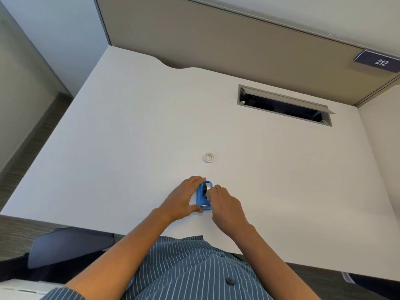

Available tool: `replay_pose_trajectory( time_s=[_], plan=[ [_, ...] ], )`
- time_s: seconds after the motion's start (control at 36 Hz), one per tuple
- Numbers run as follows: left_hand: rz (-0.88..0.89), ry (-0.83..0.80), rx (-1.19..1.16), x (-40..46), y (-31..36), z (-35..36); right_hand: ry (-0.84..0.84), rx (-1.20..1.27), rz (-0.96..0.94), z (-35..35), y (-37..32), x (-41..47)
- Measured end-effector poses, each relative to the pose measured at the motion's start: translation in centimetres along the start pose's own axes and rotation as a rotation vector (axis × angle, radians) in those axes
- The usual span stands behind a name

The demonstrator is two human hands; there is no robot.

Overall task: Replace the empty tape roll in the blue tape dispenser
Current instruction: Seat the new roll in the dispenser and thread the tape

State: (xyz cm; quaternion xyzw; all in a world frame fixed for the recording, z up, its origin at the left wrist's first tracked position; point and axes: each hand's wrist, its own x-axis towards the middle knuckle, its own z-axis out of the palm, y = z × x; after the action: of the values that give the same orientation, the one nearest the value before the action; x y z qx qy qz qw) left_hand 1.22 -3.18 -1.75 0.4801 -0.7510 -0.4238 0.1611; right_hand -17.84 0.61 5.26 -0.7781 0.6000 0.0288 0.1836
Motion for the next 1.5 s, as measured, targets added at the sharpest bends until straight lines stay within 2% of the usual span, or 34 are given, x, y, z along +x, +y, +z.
replay_pose_trajectory(
  time_s=[0.25, 0.39, 0.78, 1.5],
  plan=[
    [-0.005, 0.009, 0.017, -0.1, -0.1, 0.2, 0.176, 0.009, -0.015, 1.4, -0.3, -1.1],
    [-0.012, 0.019, 0.021, -0.2, 0.0, 0.4, 0.143, 0.019, 0.01, 1.7, -0.6, -1.7],
    [-0.009, 0.023, 0.052, -0.3, 0.0, 0.4, 0.206, 0.014, -0.014, 3.2, -0.7, -4.0],
    [-0.004, 0.027, 0.076, -0.4, 0.5, 0.1, 0.213, -0.119, -0.024, 4.4, -1.6, -4.6]
  ],
)
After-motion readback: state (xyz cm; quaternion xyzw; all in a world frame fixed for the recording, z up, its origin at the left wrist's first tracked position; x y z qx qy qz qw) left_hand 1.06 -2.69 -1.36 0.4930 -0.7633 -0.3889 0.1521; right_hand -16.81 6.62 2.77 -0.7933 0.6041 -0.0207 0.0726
